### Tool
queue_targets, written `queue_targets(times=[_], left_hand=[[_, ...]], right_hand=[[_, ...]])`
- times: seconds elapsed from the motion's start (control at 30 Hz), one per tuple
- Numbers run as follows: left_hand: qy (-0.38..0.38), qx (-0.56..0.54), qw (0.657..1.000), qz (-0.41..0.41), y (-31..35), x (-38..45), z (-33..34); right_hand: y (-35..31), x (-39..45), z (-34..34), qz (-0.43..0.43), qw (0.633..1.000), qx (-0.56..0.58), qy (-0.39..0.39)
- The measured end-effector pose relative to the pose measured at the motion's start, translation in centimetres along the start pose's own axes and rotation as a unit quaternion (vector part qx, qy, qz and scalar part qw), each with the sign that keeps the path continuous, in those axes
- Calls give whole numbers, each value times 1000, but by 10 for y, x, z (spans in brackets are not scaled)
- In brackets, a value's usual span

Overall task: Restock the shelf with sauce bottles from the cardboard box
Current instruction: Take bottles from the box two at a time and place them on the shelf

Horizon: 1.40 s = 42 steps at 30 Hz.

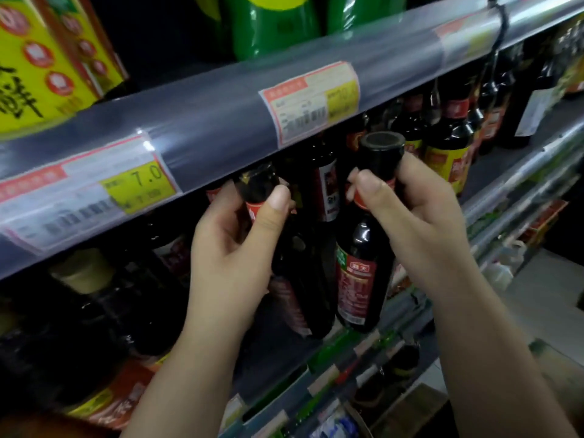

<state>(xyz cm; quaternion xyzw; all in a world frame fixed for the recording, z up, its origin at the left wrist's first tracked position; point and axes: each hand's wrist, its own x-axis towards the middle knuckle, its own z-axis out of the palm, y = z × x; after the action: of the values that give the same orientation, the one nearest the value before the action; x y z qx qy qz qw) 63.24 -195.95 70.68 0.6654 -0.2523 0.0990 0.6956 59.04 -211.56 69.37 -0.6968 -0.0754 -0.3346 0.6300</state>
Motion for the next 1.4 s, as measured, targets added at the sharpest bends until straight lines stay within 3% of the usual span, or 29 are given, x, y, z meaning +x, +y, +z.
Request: queue_targets(times=[0.37,1.13,1.27,1.4], left_hand=[[104,61,993,-11,-7,1,-37],[109,112,986,-49,-35,2,-36],[90,123,987,-50,-33,1,-36],[128,116,984,-43,-37,0,-41]], right_hand=[[18,17,49,-2,997,42,-57],[52,37,68,35,990,62,-121],[52,40,62,40,989,33,-137],[51,46,57,55,990,-13,-133]])
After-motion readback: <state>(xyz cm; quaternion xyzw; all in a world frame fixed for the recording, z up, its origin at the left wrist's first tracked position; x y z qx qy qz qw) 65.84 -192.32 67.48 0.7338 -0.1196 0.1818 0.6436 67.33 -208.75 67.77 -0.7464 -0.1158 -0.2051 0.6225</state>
